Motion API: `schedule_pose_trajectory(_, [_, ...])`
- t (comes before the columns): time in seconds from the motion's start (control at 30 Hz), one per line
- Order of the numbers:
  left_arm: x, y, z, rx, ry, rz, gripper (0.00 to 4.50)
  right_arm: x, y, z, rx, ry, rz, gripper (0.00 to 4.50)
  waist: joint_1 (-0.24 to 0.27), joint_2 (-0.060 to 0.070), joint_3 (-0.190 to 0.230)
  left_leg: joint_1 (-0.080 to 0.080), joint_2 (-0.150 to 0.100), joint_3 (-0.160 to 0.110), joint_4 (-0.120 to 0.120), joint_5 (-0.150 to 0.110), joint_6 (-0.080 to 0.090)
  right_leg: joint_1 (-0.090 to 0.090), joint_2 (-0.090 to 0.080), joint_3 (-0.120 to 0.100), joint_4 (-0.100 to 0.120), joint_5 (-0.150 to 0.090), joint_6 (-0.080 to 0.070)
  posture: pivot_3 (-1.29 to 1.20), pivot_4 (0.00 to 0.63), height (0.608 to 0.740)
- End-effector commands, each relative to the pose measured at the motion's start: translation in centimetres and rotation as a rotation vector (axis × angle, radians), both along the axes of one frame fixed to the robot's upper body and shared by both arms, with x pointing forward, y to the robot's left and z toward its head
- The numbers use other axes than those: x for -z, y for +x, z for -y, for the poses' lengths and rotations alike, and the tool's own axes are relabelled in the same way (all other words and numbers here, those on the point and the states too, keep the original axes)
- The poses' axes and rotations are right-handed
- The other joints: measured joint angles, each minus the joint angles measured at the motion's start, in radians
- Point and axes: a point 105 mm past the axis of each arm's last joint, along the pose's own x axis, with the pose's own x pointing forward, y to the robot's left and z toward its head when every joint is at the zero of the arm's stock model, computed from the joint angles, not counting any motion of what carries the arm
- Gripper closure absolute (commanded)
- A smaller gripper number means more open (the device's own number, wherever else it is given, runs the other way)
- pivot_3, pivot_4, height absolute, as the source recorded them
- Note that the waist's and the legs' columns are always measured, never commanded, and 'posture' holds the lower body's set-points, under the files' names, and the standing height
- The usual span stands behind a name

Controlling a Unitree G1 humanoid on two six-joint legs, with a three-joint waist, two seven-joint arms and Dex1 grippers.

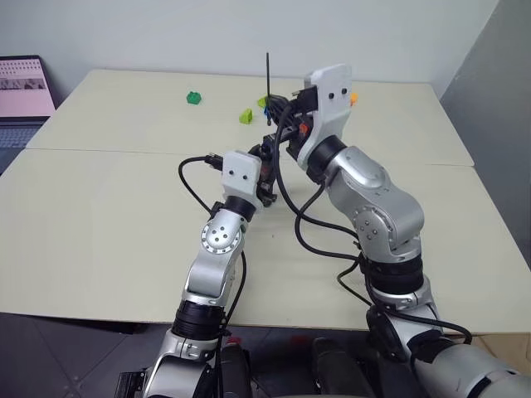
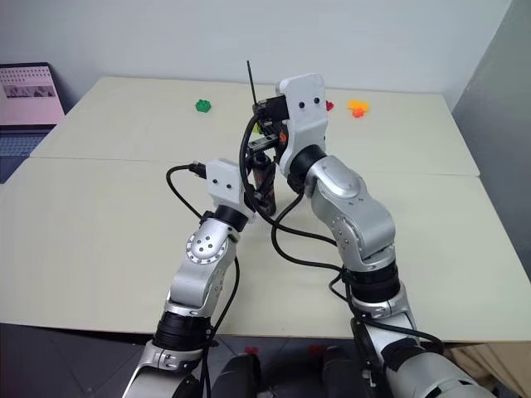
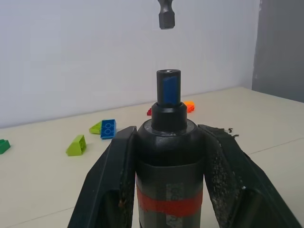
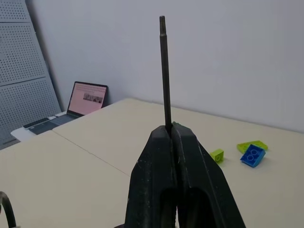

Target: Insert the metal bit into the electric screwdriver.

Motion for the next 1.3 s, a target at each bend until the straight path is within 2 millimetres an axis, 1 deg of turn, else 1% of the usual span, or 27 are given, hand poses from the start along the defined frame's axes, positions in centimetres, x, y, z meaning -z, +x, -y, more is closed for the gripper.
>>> schedule_pose_trajectory(0.03, [-1.4,-0.1,-0.5,-0.034,-0.001,0.051,2.86,-0.8,-0.9,-0.3,-0.011,0.022,0.037,4.50,0.000,0.000,0.000,0.000,0.000,0.000,0.000,0.000,0.000,0.000,0.000,0.000,0.000,0.000,0.000,0.00,0.150,0.740])
schedule_pose_trajectory(0.13, [-1.4,0.0,-0.7,-0.049,-0.009,0.049,2.86,-0.6,-0.8,-0.4,-0.010,0.022,0.035,4.50,0.000,0.000,0.000,0.000,0.000,0.000,0.000,0.000,0.000,0.000,0.000,0.000,0.000,0.000,0.000,0.00,0.150,0.740])
schedule_pose_trajectory(0.2, [-1.8,0.1,-0.9,-0.068,-0.028,0.056,2.86,-0.9,-0.9,-0.4,-0.008,0.030,0.048,4.50,0.000,0.000,0.000,0.000,0.000,0.000,0.000,0.000,0.000,0.000,0.000,0.000,0.000,0.000,0.000,0.00,0.150,0.740])
schedule_pose_trajectory(0.33, [-3.1,0.2,-1.6,-0.127,-0.069,0.096,2.86,-2.2,-1.0,-0.2,-0.003,0.048,0.090,4.50,0.000,0.000,0.000,0.000,0.000,0.000,0.000,0.000,0.000,0.000,0.000,0.000,0.000,0.000,0.000,0.00,0.150,0.740])
schedule_pose_trajectory(0.43, [-3.6,0.5,-2.0,-0.175,-0.082,0.101,2.86,-3.1,-1.0,0.0,-0.005,0.057,0.110,4.50,0.000,0.000,0.000,0.000,0.000,0.000,0.000,0.000,0.000,0.000,0.000,0.000,0.000,0.000,0.000,0.00,0.150,0.740])
schedule_pose_trajectory(0.53, [-2.9,1.0,-1.9,-0.189,-0.079,0.061,2.86,-3.6,-0.8,-0.3,-0.022,0.066,0.104,4.50,0.000,0.000,0.000,-0.001,0.000,0.000,0.000,0.000,0.000,0.000,0.000,-0.001,-0.001,0.000,0.000,0.00,0.150,0.740])
schedule_pose_trajectory(0.77, [-1.3,1.5,-2.2,-0.206,-0.072,-0.018,2.86,-3.4,-0.1,-0.8,-0.029,0.062,0.101,4.50,0.001,0.000,0.000,-0.001,0.000,-0.001,-0.001,0.000,0.000,0.000,0.000,-0.001,-0.001,0.000,0.000,0.00,0.150,0.740])
schedule_pose_trajectory(0.97, [-1.1,1.5,-2.3,-0.207,-0.061,-0.032,2.86,-3.2,0.2,-1.6,-0.058,0.055,0.106,4.50,0.001,0.000,0.000,-0.001,0.000,-0.001,0.000,0.000,0.000,0.000,0.000,-0.001,-0.001,0.000,0.000,0.00,0.150,0.740])
schedule_pose_trajectory(1.3, [-1.0,1.4,-2.5,-0.212,-0.054,-0.037,2.86,-2.7,0.9,-3.7,-0.110,0.048,0.090,4.50,0.000,0.000,0.000,-0.001,0.000,-0.001,-0.001,0.000,0.000,0.000,0.000,-0.001,-0.001,0.000,0.000,0.00,0.150,0.740])
